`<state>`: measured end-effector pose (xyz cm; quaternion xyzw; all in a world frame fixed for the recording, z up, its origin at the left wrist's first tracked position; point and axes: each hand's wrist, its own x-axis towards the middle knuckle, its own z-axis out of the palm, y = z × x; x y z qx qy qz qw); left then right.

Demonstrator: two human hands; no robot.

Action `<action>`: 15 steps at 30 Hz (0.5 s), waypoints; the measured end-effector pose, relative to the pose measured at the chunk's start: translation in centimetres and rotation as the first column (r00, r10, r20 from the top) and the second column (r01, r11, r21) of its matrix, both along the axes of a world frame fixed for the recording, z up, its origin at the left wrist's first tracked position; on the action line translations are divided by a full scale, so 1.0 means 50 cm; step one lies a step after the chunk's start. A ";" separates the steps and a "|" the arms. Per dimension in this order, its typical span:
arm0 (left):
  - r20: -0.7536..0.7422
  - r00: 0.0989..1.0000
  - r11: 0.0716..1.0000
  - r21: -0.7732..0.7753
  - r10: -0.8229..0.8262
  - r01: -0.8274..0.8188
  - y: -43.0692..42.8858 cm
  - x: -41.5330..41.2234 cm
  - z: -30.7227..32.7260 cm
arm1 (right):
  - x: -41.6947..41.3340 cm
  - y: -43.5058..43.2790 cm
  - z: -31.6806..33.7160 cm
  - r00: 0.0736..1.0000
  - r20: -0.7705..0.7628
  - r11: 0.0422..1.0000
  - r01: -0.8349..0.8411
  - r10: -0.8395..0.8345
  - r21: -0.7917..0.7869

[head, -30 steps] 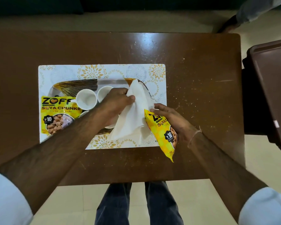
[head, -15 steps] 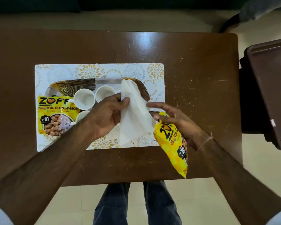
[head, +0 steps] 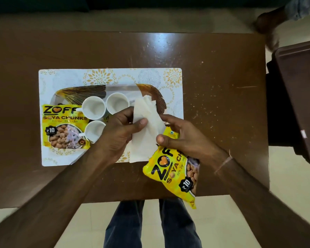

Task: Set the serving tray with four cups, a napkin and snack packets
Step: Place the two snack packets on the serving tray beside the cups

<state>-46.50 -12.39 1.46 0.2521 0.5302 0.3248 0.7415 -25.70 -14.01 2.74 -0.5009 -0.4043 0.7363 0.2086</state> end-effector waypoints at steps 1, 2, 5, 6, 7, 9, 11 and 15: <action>-0.039 0.999 1.000 0.012 -0.003 0.003 -0.002 0.006 0.001 | -0.008 -0.002 0.000 1.000 -0.013 1.000 -0.007 0.007 -0.006; -0.091 0.996 0.999 0.035 -0.006 0.010 -0.004 0.012 0.003 | -0.015 -0.003 -0.002 1.000 -0.012 1.000 0.007 -0.008 -0.008; -0.378 0.925 0.980 0.159 -0.051 0.118 -0.009 0.030 0.002 | -0.031 -0.003 -0.010 0.996 0.043 0.997 0.077 -0.077 0.004; -0.487 0.871 0.966 0.194 -0.057 0.172 -0.010 0.033 -0.003 | -0.032 -0.005 -0.013 0.995 0.032 0.995 0.095 -0.094 -0.011; -0.559 0.828 0.954 0.221 -0.047 0.203 -0.012 0.032 -0.006 | -0.032 -0.009 -0.014 0.993 -0.007 0.992 0.114 -0.115 -0.055; -0.567 0.822 0.951 0.226 -0.048 0.212 -0.016 0.027 -0.010 | -0.026 -0.018 -0.017 0.977 -0.111 0.968 0.159 -0.183 -0.194; -0.463 0.880 0.971 0.145 -0.103 0.189 -0.024 0.023 -0.014 | -0.014 -0.026 -0.018 0.955 -0.152 0.931 0.200 -0.255 -0.304; -0.395 0.902 0.980 0.027 -0.172 0.198 -0.042 0.027 -0.028 | 0.008 -0.032 -0.027 0.910 -0.154 0.839 0.275 -0.384 -0.469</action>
